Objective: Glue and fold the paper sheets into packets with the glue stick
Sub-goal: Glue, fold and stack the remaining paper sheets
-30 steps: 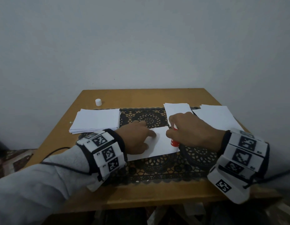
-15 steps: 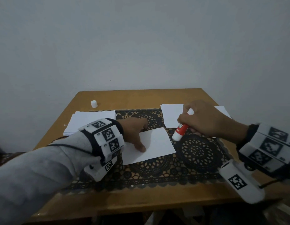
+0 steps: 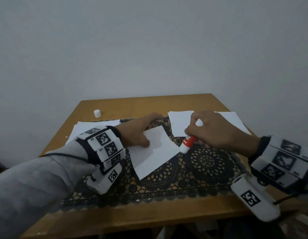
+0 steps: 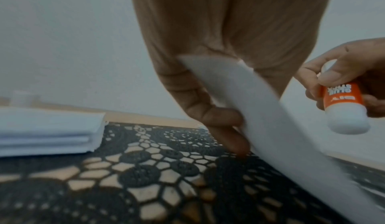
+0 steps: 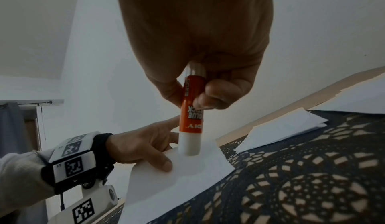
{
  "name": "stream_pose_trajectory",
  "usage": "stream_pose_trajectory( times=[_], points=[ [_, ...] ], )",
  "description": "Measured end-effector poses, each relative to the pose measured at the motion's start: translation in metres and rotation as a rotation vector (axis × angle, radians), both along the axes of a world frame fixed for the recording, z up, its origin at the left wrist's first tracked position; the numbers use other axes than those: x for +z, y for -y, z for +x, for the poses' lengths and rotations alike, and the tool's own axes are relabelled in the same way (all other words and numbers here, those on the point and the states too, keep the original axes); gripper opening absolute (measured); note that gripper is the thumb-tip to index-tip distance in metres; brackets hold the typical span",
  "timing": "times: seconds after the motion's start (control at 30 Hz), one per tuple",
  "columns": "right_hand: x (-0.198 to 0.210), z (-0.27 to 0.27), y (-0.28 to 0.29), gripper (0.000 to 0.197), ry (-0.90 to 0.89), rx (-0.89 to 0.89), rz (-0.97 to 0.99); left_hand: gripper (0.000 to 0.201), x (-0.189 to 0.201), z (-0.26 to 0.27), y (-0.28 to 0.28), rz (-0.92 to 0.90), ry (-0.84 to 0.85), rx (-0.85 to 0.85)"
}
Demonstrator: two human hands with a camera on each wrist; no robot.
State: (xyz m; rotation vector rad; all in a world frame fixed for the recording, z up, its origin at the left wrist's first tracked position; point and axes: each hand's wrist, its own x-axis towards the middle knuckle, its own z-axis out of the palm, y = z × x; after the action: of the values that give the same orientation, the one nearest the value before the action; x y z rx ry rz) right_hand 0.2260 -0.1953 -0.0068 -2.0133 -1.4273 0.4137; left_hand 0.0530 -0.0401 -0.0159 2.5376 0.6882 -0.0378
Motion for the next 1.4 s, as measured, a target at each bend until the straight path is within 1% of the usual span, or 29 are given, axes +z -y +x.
stream_pose_trajectory(
  times=[0.03,0.07,0.1,0.17,0.23,0.3,0.37,0.43,0.5,0.63,0.73,0.87,1.03,1.23,1.4],
  points=[
    [0.0,0.0,0.0,0.018,-0.003,0.0,0.004,0.076,0.003,-0.002,0.001,0.0,0.01,-0.05],
    [0.0,0.0,-0.001,0.018,-0.007,0.002,0.008,0.071,0.005,-0.004,0.002,-0.005,0.008,-0.088],
    [0.001,0.001,-0.001,0.019,-0.012,0.006,0.012,0.061,0.006,-0.006,0.002,-0.022,0.004,-0.106],
    [0.002,0.0,-0.002,0.018,-0.031,0.023,0.017,0.046,0.004,-0.01,0.001,-0.085,0.031,-0.063],
    [0.004,-0.001,-0.005,0.018,-0.055,0.034,0.033,0.04,0.0,-0.015,0.001,-0.093,0.03,0.039],
    [0.005,-0.003,-0.011,0.016,-0.042,0.037,0.059,0.042,-0.007,-0.019,0.0,-0.024,-0.021,0.126],
    [0.006,-0.006,-0.021,0.016,0.037,0.042,0.075,0.051,-0.012,-0.024,0.002,0.016,-0.086,0.174],
    [0.008,-0.008,-0.033,0.017,0.131,0.056,0.074,0.058,-0.017,-0.027,0.002,0.043,-0.17,0.168],
    [0.008,-0.01,-0.046,0.018,0.172,0.086,0.051,0.061,-0.019,-0.028,0.002,0.054,-0.228,0.16],
    [0.001,-0.019,-0.067,0.017,0.278,0.163,-0.026,0.061,-0.019,-0.027,0.001,0.049,-0.247,0.16],
    [-0.009,-0.026,-0.079,0.017,0.363,0.199,-0.041,0.06,-0.021,-0.029,0.001,0.049,-0.242,0.149],
    [-0.022,-0.03,-0.086,0.014,0.359,0.211,-0.035,0.06,-0.022,-0.03,0.001,0.064,-0.237,0.126],
    [-0.024,-0.029,-0.085,0.013,0.369,0.242,-0.063,0.06,-0.023,-0.03,-0.001,0.059,-0.235,0.121],
    [-0.02,-0.031,-0.073,0.015,0.37,0.312,-0.082,0.059,-0.023,-0.03,0.0,0.057,-0.235,0.134],
    [-0.018,-0.04,-0.051,0.015,0.364,0.396,-0.104,0.059,-0.022,-0.027,0.001,0.06,-0.238,0.147]
  ],
)
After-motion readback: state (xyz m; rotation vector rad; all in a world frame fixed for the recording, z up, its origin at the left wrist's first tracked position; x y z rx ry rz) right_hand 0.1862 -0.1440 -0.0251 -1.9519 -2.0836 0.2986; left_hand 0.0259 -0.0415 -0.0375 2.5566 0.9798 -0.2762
